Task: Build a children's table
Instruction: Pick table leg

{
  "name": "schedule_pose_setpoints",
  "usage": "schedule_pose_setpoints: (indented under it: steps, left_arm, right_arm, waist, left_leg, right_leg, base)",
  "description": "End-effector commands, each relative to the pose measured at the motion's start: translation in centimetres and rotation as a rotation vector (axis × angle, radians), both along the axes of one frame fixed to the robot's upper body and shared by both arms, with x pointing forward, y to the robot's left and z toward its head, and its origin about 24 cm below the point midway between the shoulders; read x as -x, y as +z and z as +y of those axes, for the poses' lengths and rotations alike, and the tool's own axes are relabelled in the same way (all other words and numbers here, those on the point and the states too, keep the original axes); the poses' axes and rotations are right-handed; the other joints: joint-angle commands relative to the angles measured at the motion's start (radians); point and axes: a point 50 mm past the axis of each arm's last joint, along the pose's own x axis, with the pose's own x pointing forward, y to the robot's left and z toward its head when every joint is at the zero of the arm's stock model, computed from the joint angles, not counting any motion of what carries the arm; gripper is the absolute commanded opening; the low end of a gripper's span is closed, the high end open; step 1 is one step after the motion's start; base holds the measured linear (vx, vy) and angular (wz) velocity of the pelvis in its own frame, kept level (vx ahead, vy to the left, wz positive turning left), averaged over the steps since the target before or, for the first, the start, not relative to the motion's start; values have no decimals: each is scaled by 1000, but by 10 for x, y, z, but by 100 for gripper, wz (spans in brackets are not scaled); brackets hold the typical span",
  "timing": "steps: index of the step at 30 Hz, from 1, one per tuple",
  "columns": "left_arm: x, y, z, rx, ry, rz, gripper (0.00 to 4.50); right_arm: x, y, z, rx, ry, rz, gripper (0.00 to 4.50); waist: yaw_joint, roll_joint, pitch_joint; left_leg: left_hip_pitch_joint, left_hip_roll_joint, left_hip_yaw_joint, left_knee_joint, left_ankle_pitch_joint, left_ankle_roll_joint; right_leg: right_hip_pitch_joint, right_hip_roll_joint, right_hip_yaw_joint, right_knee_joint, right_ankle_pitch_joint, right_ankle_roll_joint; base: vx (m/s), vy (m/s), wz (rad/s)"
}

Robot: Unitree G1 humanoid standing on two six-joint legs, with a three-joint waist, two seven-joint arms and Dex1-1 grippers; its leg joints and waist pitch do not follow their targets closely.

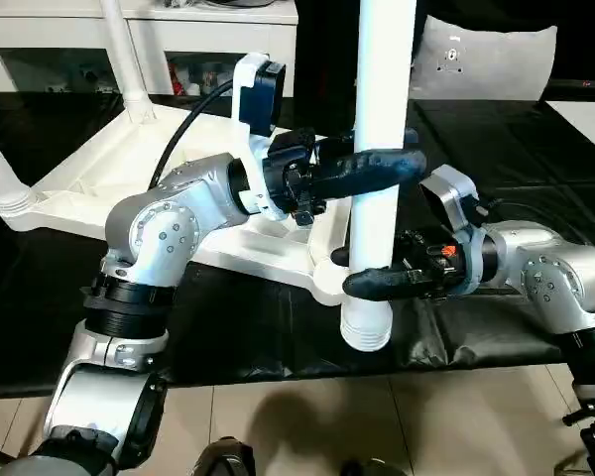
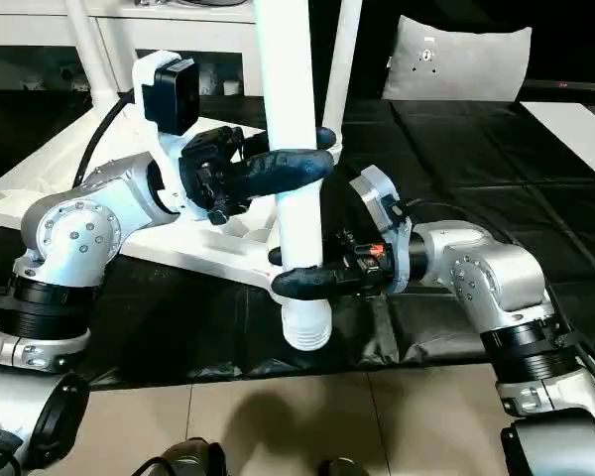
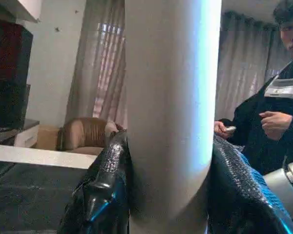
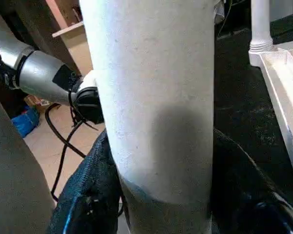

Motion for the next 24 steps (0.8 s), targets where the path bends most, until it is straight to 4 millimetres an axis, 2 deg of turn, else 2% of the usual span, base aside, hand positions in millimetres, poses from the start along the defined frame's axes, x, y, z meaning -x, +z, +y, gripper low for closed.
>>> schedule_pose_setpoints:
  steps: [1,9,10,14,15,21,24]
  left_arm:
    - [0,8,-5,-15,14,-49,174]
    - [-7,3,-4,-33,72,-11,174]
    - [-7,2,-3,-32,77,-10,230]
    - [-7,-3,2,-40,110,-14,251]
    - [-7,-4,3,-46,115,-18,273]
    - [-4,-15,10,-63,169,-20,318]
    - [-2,-23,14,-71,216,-12,336]
  right_arm:
    - [1,-1,1,4,-5,7,198]
    - [2,-4,0,-4,-40,3,194]
    - [1,-4,0,-8,-50,-1,192]
    - [0,-6,2,-11,-99,-28,189]
    - [0,-6,2,-14,-110,-35,186]
    - [-4,-11,8,-12,-220,-100,186]
    - [-12,-16,15,17,-358,-171,186]
  waist:
    - [2,-4,-97]
    - [5,-2,-102]
    - [5,0,-104]
    - [4,2,-104]
    - [4,2,-104]
    - [2,7,-105]
    - [-5,7,-101]
  left_leg:
    - [47,51,-33,-79,-346,-46]
    - [43,50,-31,-77,-316,-36]
    - [42,51,-32,-78,-309,-34]
    - [43,51,-32,-78,-306,-34]
    - [43,51,-32,-78,-307,-35]
    - [45,53,-34,-81,-328,-47]
    - [48,51,-35,-84,-371,-71]
  right_leg:
    - [35,-61,34,-85,-457,-153]
    - [41,-61,35,-78,-398,-177]
    - [43,-61,34,-76,-389,-180]
    - [41,-61,35,-77,-387,-179]
    - [41,-60,34,-76,-388,-179]
    - [39,-60,34,-76,-396,-173]
    - [32,-63,34,-83,-468,-143]
  base:
    - [0,0,0]
    - [0,0,0]
    - [0,0,0]
    - [0,0,0]
    - [0,0,0]
    - [0,0,0]
    - [0,0,0]
